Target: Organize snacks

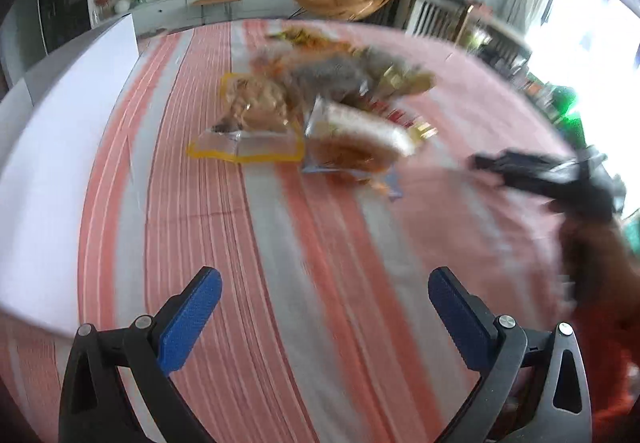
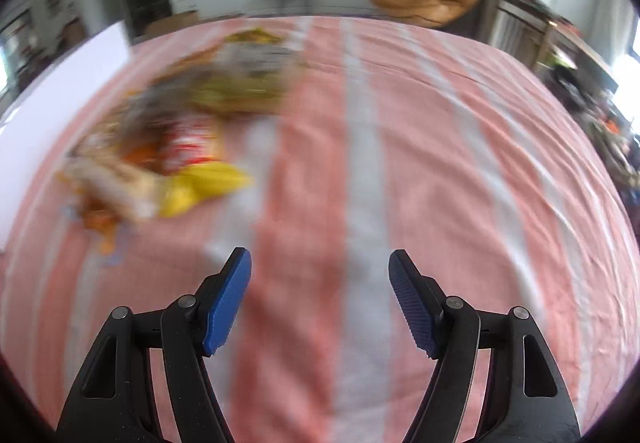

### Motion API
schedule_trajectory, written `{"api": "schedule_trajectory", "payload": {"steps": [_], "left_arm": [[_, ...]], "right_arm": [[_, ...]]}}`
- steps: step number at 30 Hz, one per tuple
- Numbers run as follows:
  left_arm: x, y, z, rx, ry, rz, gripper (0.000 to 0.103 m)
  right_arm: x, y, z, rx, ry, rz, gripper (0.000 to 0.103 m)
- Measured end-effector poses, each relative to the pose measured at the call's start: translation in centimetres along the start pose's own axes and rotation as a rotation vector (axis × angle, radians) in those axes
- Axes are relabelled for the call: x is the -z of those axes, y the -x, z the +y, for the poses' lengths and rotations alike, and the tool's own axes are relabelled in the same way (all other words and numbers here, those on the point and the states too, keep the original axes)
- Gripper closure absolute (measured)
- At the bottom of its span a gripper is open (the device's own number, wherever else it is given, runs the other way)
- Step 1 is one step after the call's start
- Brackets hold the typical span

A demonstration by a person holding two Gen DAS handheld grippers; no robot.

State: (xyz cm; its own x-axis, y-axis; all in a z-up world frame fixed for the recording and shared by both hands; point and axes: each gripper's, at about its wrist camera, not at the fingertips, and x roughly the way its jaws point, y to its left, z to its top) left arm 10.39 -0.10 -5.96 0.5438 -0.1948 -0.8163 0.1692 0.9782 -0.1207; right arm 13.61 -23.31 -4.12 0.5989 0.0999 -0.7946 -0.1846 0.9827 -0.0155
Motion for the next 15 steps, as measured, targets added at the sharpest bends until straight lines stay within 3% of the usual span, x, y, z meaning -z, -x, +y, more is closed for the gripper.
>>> {"api": "schedule_trajectory", "payload": {"steps": [2,6,15], "left_arm": [[-0.1,-1.8,0.4,-0.074,0.014,0.012,0.001],[-0.2,-3.4,1.9,-0.145,0.057,-0.003,0.001],[-5.9,-7.0,4.7,-0.172,0.070,-0.019,0.000]], "right_arm": [[0.0,-0.3,-0.9,0.025,-0.019,-0.010,0.028],[-0.3,-1.0,-1.9,0.015,-0.055,-0.021,0.025],[-0.4,-2.6,-2.2,0.016,-0.040,-0.011,0.018]]}}
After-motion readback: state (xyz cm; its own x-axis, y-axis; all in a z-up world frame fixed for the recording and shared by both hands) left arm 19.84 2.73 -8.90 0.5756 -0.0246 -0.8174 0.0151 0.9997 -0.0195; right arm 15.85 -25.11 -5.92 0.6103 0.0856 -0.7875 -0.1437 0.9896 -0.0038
